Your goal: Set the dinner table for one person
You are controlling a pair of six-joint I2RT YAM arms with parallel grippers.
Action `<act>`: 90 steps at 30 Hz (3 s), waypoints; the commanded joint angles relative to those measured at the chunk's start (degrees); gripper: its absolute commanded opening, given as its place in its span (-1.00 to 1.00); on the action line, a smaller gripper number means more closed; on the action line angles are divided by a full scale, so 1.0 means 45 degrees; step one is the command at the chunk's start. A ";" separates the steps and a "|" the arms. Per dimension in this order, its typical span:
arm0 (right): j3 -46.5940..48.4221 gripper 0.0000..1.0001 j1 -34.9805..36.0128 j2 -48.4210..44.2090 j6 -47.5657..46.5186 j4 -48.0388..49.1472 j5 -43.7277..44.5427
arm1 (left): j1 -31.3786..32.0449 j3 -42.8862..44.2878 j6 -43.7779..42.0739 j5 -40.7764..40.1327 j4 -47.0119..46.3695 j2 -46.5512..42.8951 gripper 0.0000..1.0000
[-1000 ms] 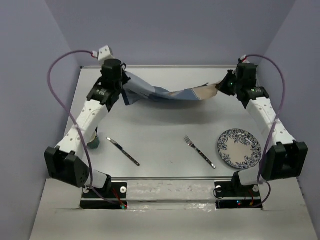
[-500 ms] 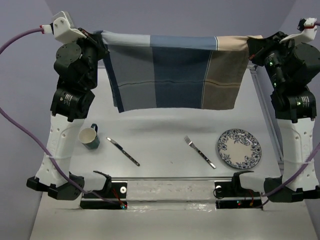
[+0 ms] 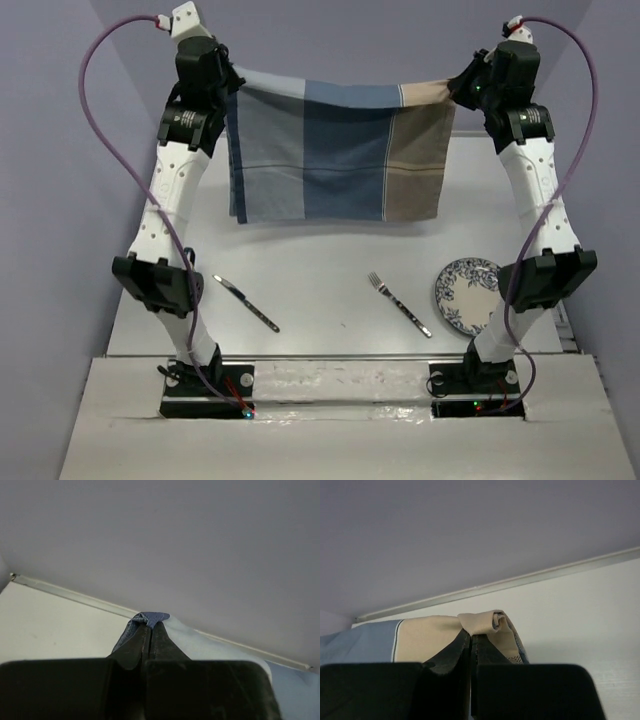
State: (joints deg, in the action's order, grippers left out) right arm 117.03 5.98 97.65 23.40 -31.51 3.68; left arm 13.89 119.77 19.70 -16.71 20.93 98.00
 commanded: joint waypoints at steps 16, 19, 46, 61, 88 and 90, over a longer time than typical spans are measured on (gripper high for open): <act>-0.7494 -1.00 -0.0918 -0.1776 0.1870 0.3073 -0.3473 | -0.0840 -0.9378 0.2183 0.2813 -0.3828 -0.3396 -1.00; -0.9942 -1.00 -0.0918 -0.1817 0.2066 0.3622 -0.3553 | -0.1113 -1.2739 0.2748 0.3282 -0.5076 -0.4176 -1.00; -1.5871 -0.88 -0.0918 -0.1894 0.2086 0.4169 -0.3944 | -0.1485 -1.9329 0.2692 0.3890 -0.6331 -0.4823 -0.99; -1.4503 0.23 -0.0918 -0.4177 0.1772 0.2257 -0.3163 | -0.1388 -1.8941 0.2731 0.4941 -0.5803 -0.7263 0.54; -1.6084 0.85 -0.9805 -0.7150 0.4351 -0.4151 0.1392 | 0.6072 -1.6750 -0.0433 0.4340 -0.3303 -1.1913 0.98; -1.6747 0.85 -0.9805 -0.6799 0.4545 -0.3936 0.0745 | 0.6249 -1.6926 -0.0434 0.4261 -0.3419 -1.2050 0.98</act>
State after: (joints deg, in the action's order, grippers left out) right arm 45.19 -37.91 65.04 42.48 -48.84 14.24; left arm 40.42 43.53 20.47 5.65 6.28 45.45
